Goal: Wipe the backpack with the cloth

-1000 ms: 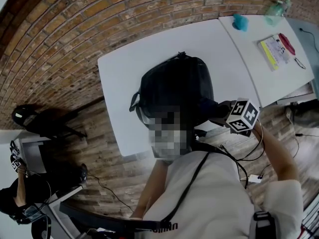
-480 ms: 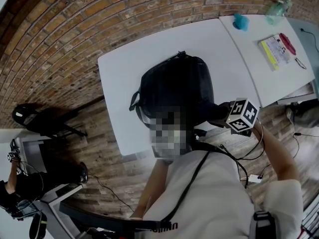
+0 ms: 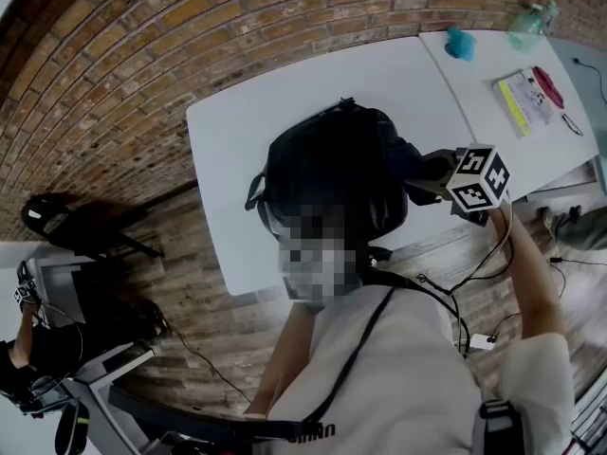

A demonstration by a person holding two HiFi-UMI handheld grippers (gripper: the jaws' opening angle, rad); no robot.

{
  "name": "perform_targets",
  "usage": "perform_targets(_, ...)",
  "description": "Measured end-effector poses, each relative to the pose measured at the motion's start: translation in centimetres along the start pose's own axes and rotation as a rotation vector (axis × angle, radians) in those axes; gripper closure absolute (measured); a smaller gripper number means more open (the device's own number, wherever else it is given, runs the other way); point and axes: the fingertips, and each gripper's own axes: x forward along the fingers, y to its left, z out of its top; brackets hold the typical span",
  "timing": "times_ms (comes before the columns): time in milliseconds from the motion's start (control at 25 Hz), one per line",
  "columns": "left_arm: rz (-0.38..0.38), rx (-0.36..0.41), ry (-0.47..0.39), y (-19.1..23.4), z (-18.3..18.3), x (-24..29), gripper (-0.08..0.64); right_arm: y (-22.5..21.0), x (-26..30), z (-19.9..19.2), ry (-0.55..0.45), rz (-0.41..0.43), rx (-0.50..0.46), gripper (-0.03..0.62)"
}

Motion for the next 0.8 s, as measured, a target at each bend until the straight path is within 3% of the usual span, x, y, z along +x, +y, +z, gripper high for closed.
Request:
perform_targets(120,-0.001,0.003,-0.002,0.0,0.1,0.0,0.557,-3.1,-0.3,3.4,-0.050,-0.086,-0.036,0.523)
perform_targets(440,0.007,0.000,0.004,0.7,0.1,-0.1,0.557,-9.0,2.0,9.7,-0.056,-0.243,-0.124,0.524)
perform_targets(560,0.012,-0.005,0.004,1.0,0.1,-0.1,0.557,-9.9,3.6,10.9,-0.023,-0.286,-0.164,0.523)
perform_targets(800,0.018,-0.013,0.004,1.5,0.1,0.0,0.557,-11.3,6.5,10.5,0.041,-0.326,-0.158,0.523)
